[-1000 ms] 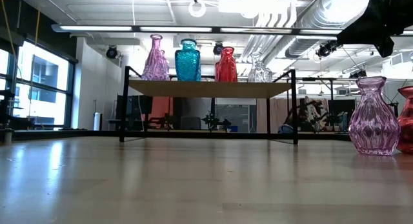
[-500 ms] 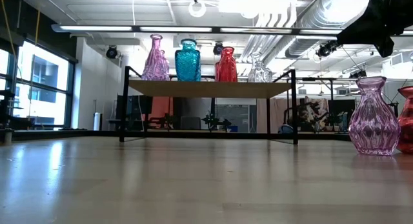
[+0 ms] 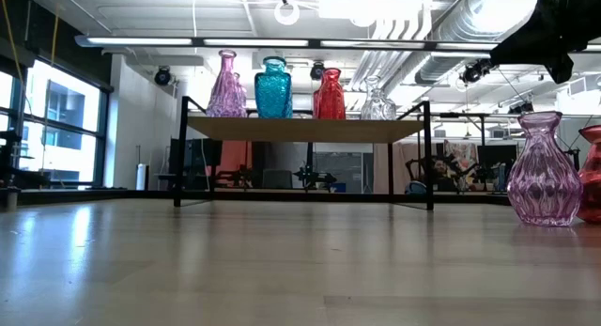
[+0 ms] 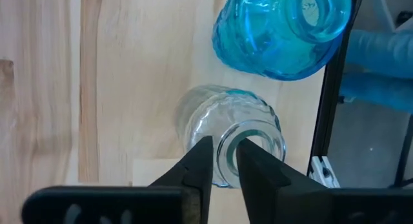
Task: Sort vases onto shelf
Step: Put the transparent vase on the shelf aligned with the other transparent vases
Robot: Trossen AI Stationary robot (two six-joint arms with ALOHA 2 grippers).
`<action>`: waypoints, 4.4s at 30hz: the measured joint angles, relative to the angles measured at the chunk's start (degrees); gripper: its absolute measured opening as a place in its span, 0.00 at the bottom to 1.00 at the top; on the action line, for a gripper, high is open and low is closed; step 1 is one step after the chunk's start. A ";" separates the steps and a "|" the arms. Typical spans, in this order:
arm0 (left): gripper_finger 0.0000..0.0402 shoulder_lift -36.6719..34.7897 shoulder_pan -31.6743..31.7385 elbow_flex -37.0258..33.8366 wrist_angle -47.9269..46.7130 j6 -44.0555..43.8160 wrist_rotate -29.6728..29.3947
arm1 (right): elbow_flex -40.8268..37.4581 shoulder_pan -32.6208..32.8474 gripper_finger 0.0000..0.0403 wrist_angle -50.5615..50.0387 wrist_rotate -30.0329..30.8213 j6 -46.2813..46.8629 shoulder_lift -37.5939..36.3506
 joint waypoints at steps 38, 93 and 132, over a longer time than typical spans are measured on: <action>0.04 -14.37 15.86 -0.20 -9.37 8.80 3.22 | 0.00 0.01 0.11 0.01 -0.01 0.00 -0.01; 0.04 -19.15 55.29 -0.09 20.13 33.46 14.82 | 0.00 0.00 0.63 -2.33 -1.83 16.35 0.11; 0.04 -19.08 65.56 -0.09 38.62 31.95 23.92 | -0.02 0.00 0.96 13.71 3.31 14.27 4.36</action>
